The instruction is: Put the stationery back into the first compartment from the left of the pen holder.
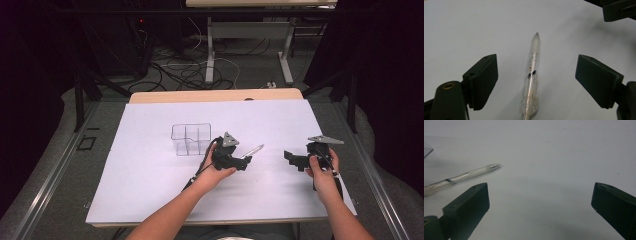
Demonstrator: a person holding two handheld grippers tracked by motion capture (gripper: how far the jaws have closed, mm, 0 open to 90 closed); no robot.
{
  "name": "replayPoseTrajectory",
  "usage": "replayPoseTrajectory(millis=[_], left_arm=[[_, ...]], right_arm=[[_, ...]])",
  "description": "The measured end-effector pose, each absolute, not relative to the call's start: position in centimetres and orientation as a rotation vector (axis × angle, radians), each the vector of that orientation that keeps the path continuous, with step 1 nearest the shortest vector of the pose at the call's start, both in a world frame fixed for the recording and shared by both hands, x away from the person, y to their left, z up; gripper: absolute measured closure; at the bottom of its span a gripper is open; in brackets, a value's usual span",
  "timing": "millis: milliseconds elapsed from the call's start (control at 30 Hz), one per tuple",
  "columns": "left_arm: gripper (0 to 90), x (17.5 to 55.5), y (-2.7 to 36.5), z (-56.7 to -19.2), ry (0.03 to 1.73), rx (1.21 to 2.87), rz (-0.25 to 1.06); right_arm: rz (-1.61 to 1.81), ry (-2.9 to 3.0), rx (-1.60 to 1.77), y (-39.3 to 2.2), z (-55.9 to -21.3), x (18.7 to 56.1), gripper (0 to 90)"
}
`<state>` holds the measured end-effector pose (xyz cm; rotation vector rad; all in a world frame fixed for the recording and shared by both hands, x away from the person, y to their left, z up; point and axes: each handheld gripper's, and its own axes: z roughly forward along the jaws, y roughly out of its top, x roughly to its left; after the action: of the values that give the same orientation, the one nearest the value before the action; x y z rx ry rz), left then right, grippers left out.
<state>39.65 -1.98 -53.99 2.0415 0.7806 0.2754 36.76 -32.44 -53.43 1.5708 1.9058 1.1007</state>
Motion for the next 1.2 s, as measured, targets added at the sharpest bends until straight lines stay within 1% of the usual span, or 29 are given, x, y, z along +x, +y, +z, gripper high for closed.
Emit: replayPoseTrajectory(millis=[100, 133, 500, 733, 1033, 1200], left_arm=[[25.8, 40.2, -2.4, -54.3, 0.773, 2.036, 0.268], [26.9, 40.4, -2.5, -54.4, 0.768, 2.038, 0.269], [33.9, 41.4, -3.3, -55.5, 0.792, 2.113, 0.271], [40.9, 41.6, -3.8, -55.9, 0.789, 2.158, 0.259], [41.8, 41.6, -3.7, -56.2, 0.806, 2.211, 0.264], [44.1, 41.5, -3.7, -56.2, 0.791, 2.224, 0.266]], right_arm=[[1.096, 1.913, 1.575, -32.3, -53.5, 36.8, 1.4], [1.100, 1.917, 1.568, -32.3, -53.5, 36.8, 1.4], [1.095, 1.932, 1.566, -32.0, -53.7, 36.9, 1.5], [1.092, 1.941, 1.566, -31.9, -53.8, 36.9, 1.5], [1.094, 1.943, 1.566, -31.9, -53.8, 36.9, 1.5], [1.092, 1.944, 1.565, -31.9, -53.8, 36.9, 1.5]])
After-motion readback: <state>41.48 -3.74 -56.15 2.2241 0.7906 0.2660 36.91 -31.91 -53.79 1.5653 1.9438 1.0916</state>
